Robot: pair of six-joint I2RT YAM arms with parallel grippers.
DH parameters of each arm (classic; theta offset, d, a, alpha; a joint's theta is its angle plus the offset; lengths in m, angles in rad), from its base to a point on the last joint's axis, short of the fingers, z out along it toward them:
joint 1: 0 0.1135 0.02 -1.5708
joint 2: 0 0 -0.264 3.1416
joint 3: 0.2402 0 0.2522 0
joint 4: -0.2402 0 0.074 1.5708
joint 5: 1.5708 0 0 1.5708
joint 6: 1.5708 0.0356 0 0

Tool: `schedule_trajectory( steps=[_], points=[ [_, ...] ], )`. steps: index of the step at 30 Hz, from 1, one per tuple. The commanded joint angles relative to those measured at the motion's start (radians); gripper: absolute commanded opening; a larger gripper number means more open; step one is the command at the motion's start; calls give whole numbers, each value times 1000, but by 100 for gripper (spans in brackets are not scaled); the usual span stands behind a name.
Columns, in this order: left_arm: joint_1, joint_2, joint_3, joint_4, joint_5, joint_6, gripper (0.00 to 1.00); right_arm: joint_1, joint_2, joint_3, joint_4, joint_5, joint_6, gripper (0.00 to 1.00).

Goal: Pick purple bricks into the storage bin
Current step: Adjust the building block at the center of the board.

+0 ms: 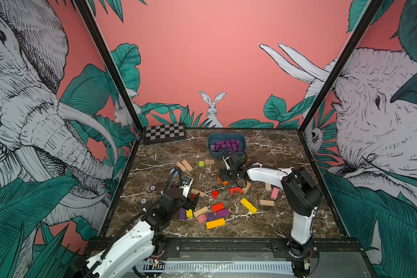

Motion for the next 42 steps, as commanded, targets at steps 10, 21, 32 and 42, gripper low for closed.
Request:
schedule_trajectory(
  steps=[10,21,32,42],
  points=[
    [2,-17,7,19,-5,-8,99,-10,70,58,27,45,27,66],
    [2,-22,5,19,-3,-10,99,-16,76,51,26,46,27,61],
    [2,-19,5,23,0,-8,99,-61,77,-40,222,-76,110,62],
    [2,-11,7,25,2,-8,99,-74,55,-82,246,-96,122,61]
  ],
)
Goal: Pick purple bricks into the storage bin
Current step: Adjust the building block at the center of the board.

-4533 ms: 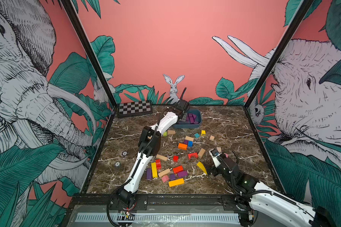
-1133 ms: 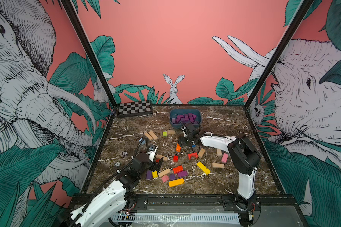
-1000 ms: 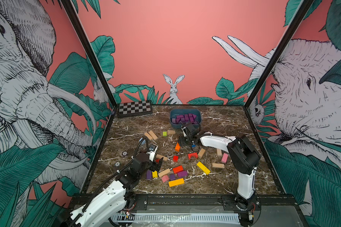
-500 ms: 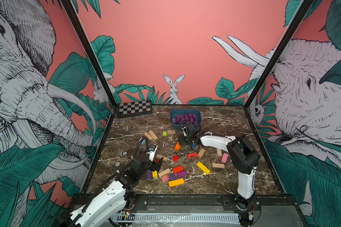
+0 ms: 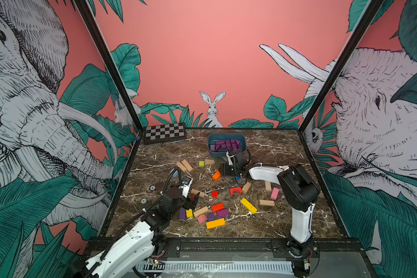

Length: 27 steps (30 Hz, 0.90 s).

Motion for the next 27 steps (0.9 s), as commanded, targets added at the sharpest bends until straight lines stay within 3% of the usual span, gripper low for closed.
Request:
schedule_trajectory(
  steps=[1,27],
  points=[
    [2,-2,7,19,3,-2,99,-2,-4,-35,-16,5,3,61],
    [2,-2,7,20,11,-2,99,-2,-140,-171,30,56,-29,62]
  ],
)
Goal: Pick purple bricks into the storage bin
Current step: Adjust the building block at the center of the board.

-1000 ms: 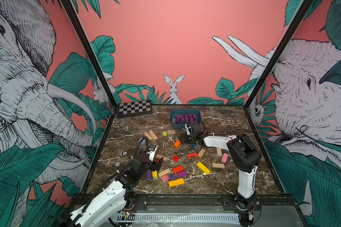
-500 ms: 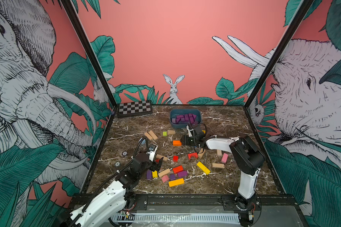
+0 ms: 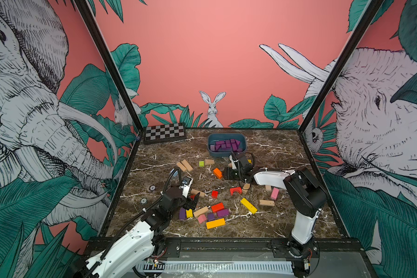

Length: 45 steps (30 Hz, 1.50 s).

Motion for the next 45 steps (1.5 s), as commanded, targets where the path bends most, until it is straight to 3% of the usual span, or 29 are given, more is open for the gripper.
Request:
schedule_trajectory(
  steps=[1,8,45],
  points=[
    [2,-6,7,20,7,-2,99,-2,-44,-24,-19,43,-18,62],
    [2,-7,7,23,9,-2,99,-2,-76,-34,2,56,-31,64],
    [2,-17,4,16,0,-2,99,30,84,167,-192,68,-105,63]
  ],
)
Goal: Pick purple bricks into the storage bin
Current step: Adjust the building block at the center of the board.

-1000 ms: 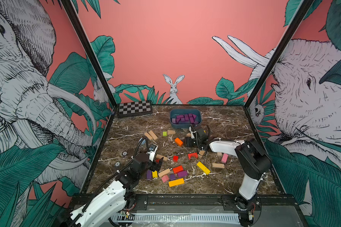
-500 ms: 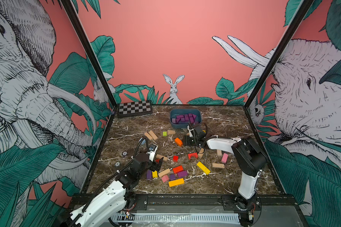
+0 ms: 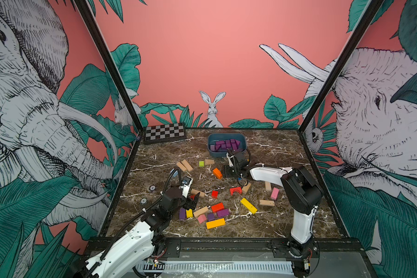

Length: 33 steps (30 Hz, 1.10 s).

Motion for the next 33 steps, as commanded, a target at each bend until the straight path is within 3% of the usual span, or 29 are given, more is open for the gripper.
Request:
schedule_trajectory(
  steps=[1,16,23,33],
  points=[
    [2,-13,4,16,0,-2,99,12,27,22,-39,13,-22,63],
    [2,-16,2,17,-1,-2,99,17,14,14,-8,10,-26,65],
    [2,-23,0,15,-1,-2,99,13,-54,-86,149,8,-9,67],
    [2,-25,-1,16,0,-2,99,5,-102,-133,167,56,-10,66]
  ],
)
